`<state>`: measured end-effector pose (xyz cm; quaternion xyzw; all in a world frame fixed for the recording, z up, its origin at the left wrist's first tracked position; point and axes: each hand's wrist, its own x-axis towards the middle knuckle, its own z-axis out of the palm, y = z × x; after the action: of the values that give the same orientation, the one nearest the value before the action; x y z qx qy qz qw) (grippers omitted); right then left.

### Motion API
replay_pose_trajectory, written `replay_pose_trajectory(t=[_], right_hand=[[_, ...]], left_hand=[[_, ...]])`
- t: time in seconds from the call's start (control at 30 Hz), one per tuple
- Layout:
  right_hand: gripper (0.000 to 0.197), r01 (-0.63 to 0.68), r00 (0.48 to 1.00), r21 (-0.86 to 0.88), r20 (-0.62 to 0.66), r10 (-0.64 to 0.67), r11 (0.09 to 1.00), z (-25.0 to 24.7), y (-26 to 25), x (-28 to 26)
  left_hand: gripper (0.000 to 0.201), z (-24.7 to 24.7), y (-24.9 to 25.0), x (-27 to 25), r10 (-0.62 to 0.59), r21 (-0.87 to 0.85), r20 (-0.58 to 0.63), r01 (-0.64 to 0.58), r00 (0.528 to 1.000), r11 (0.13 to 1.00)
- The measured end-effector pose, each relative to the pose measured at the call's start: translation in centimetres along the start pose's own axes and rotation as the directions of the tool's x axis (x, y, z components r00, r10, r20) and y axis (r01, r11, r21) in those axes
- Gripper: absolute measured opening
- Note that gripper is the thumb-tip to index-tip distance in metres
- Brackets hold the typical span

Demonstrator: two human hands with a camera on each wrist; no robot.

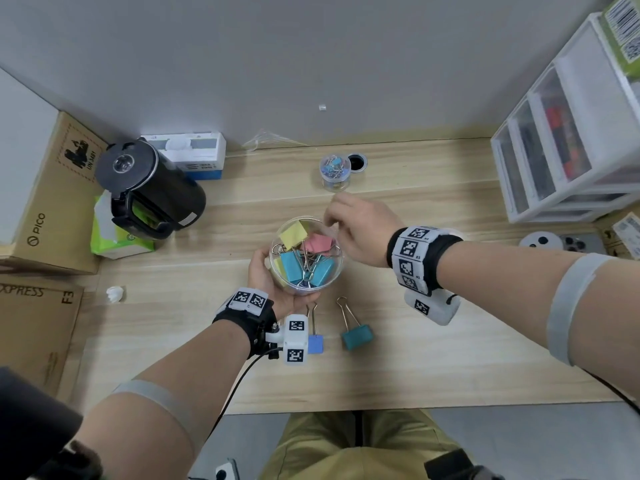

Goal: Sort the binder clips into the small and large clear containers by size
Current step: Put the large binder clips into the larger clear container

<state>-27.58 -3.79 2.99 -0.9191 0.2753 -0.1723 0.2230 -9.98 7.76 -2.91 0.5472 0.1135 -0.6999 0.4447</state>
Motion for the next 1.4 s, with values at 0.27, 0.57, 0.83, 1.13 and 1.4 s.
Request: replay_pose_trajectory(t=[0.27, 0.57, 0.83, 1.13, 1.4], right_hand=[[0.042, -0.296, 0.574, -0.371, 0.667, 0.474, 0.88, 6.0, 0.7, -2.6], [0.019, -0.286, 0.498, -0.489, 0.659, 0.564, 0.824, 10.3, -1.7, -4.8], [0.025, -0.482, 0.588, -0.233, 0.628, 0.509, 0.845, 9.0, 0.2, -4.4], [0.026, -0.425, 0.898, 0.159, 0.193, 0.395, 0.891, 0.4, 0.5, 1.0], [0.026, 0.006, 0.934, -0.06, 0.357, 0.016, 0.998, 0.1, -4.5, 4.5]], left_hand=[[0.071, -4.6, 0.1, -0.3, 0.034, -0.089, -0.043, -0.037, 0.999, 0.995], [0.07, -6.4, 0.2, -0.5, 0.03, -0.13, -0.017, -0.032, 0.999, 0.991], [0.069, -5.4, 0.9, -0.7, 0.024, -0.095, -0.016, -0.026, 1.0, 0.995], [0.067, -3.8, 1.6, -0.2, 0.04, -0.067, -0.006, -0.04, 0.999, 0.997], [0.062, -1.2, 1.3, 0.1, 0.008, -0.062, 0.026, -0.006, 1.0, 0.998]])
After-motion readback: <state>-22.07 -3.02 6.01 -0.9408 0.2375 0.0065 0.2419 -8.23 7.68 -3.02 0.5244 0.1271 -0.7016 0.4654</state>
